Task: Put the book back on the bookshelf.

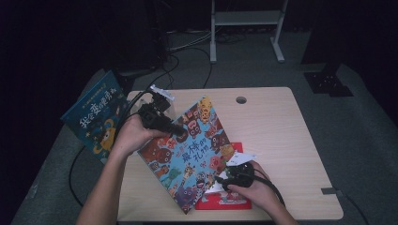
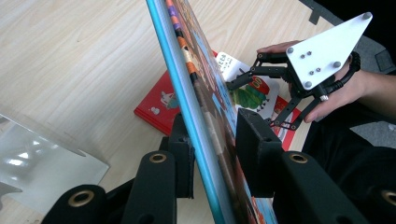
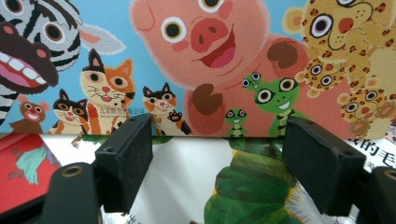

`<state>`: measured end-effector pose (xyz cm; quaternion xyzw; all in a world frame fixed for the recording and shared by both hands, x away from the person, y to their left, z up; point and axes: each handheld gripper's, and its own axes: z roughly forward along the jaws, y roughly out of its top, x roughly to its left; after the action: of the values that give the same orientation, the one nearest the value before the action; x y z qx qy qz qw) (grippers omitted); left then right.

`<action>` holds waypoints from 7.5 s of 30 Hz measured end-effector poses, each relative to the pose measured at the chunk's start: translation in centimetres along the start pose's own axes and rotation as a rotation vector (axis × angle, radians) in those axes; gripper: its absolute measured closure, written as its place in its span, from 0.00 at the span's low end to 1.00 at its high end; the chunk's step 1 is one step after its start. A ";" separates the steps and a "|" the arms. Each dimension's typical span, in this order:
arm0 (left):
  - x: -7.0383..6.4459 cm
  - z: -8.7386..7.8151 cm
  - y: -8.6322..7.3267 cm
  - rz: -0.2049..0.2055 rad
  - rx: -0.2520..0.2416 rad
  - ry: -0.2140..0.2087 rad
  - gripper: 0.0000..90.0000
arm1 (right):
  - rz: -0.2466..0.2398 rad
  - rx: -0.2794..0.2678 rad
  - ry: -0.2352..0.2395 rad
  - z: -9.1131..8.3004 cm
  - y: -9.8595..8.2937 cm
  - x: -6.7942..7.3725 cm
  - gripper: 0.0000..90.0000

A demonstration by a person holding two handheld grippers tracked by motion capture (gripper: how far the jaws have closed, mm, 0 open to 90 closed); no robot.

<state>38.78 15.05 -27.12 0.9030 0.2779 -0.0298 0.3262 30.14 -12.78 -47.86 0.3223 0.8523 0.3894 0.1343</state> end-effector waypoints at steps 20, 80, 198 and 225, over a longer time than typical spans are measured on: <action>-3.3 -1.8 2.6 0.155 0.062 0.031 0.89 | 0.107 -0.060 -0.113 -2.9 -1.1 -6.0 0.38; 2.8 -17.2 -14.8 -0.295 -0.051 0.358 0.89 | 0.316 -0.009 -0.370 -3.0 -5.2 -17.9 0.30; 4.9 -8.9 -9.9 -0.174 -0.141 0.427 0.57 | 0.316 -0.006 -0.372 -2.9 -5.2 -17.6 0.29; 3.4 3.2 -12.5 -0.102 -0.062 0.289 0.41 | 0.250 0.011 -0.291 -5.2 -5.5 -12.7 0.44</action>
<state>35.53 22.67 -37.61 0.8722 0.3682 0.0924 0.3086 34.79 -26.81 -48.83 0.4795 0.7791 0.3478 0.2050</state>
